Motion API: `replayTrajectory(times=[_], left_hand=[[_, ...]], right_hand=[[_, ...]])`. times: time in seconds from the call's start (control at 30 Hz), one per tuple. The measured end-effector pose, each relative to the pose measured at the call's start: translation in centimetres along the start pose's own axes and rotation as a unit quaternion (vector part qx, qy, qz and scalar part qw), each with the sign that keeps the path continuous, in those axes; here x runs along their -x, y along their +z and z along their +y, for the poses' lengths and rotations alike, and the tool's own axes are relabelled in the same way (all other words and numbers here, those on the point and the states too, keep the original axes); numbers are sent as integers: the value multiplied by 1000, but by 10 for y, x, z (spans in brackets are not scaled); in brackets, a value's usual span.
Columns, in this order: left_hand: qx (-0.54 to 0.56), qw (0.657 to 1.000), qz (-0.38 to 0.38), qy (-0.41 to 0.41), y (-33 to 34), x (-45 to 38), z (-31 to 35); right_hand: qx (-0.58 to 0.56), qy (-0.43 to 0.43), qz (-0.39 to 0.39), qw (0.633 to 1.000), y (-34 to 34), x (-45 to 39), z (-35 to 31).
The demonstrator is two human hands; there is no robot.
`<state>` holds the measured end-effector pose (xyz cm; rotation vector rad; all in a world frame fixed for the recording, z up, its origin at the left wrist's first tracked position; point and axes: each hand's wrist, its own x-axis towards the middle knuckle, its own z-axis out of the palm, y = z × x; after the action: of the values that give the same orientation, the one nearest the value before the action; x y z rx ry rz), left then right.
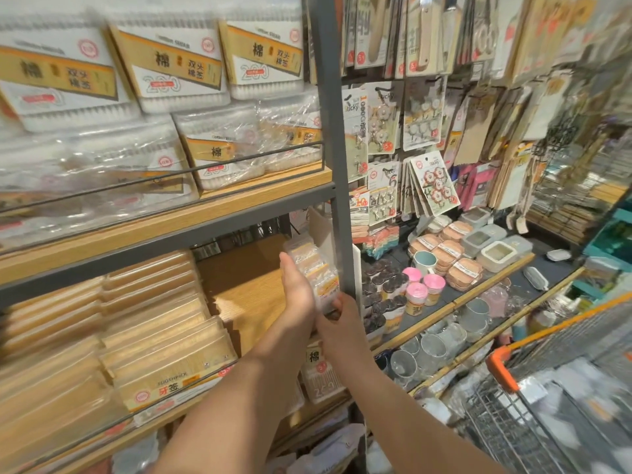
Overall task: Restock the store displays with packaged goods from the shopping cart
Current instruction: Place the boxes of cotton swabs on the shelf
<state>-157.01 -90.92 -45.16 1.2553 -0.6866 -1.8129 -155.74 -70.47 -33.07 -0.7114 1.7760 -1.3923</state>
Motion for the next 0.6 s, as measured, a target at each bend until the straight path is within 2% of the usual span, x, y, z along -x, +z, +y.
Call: replayTrajectory(times=[0.1, 0.23, 0.33, 0.4, 0.6], left_hand=[[10, 998, -51, 22, 17, 130, 62], [0, 997, -51, 50, 5, 181, 75], [-54, 991, -58, 109, -7, 209, 64], [-126, 980, -57, 143, -8, 233, 57], [-195, 953, -56, 223, 34, 292, -28]], right_hand=[[-6, 3, -18, 1000, -12, -3, -1], [-13, 3, -33, 999, -35, -5, 7], [-61, 11, -83, 995, -64, 9, 8], [-68, -9, -62, 996, -87, 15, 14], [-92, 22, -33, 995, -195, 68, 34]])
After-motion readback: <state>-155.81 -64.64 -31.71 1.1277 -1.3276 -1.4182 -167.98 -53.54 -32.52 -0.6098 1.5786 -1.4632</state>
